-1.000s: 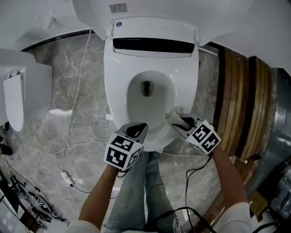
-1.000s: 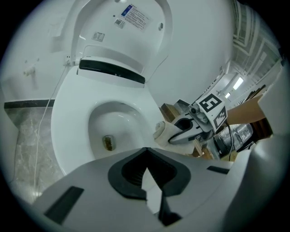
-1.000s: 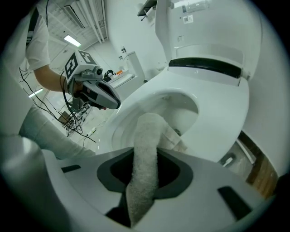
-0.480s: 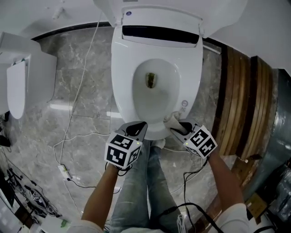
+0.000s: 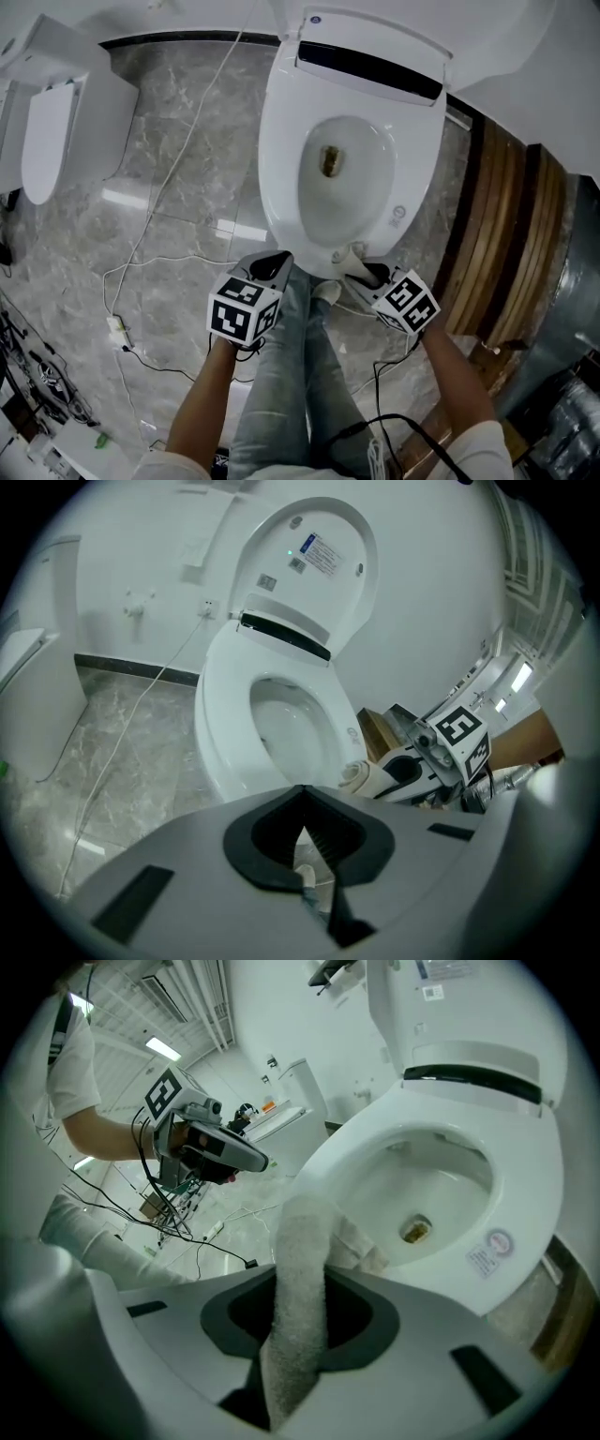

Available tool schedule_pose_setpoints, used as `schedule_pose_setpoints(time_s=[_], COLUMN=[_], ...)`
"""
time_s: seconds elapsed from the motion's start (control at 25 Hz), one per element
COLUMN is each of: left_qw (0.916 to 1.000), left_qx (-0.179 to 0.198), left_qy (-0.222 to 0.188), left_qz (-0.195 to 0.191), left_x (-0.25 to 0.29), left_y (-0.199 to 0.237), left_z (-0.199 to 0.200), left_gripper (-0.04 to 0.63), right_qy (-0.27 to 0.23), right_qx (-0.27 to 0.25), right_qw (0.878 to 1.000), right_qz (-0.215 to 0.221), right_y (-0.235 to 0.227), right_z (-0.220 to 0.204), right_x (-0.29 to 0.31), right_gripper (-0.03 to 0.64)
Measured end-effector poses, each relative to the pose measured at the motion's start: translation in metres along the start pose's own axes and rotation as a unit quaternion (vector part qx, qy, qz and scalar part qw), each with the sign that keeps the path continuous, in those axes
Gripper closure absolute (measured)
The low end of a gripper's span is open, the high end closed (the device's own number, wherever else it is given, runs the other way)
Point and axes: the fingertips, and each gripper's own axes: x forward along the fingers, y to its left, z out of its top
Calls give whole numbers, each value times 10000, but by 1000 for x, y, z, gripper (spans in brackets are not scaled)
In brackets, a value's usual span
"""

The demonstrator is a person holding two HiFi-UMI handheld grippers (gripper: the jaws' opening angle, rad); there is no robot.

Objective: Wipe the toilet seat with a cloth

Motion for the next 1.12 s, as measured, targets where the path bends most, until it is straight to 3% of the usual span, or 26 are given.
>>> schedule_pose_setpoints(time_s=[0.56,1.12], left_qw=[9973,9926], left_qx=[-608,-982], left_qy=[-302,-538], left_qz=[270,472], left_x=[-24,-40], left_y=[25,67], left_z=[-26,-6], left_gripper=[584,584], right_qy=[429,652], right_qx=[-609,-1123], right_qw=[9954,9832], right_qz=[604,1280], right_y=[30,44], right_z=[27,75], right_x=[33,69], right_gripper=[515,516])
